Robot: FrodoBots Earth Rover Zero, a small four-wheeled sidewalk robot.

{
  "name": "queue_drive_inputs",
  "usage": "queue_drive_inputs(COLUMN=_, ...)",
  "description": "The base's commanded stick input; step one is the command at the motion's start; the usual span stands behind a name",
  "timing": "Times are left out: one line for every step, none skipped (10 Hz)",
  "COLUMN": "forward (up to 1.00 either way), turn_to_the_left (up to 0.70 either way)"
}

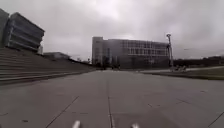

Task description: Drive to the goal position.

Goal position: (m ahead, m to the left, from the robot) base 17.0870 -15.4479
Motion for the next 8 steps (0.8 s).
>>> queue_drive_inputs(forward=0.7, turn_to_the_left=0.0)
queue_drive_inputs(forward=0.7, turn_to_the_left=0.0)
queue_drive_inputs(forward=0.7, turn_to_the_left=0.0)
queue_drive_inputs(forward=0.7, turn_to_the_left=0.0)
queue_drive_inputs(forward=0.7, turn_to_the_left=0.0)
queue_drive_inputs(forward=0.7, turn_to_the_left=0.0)
queue_drive_inputs(forward=0.7, turn_to_the_left=0.04)
queue_drive_inputs(forward=0.7, turn_to_the_left=0.19)
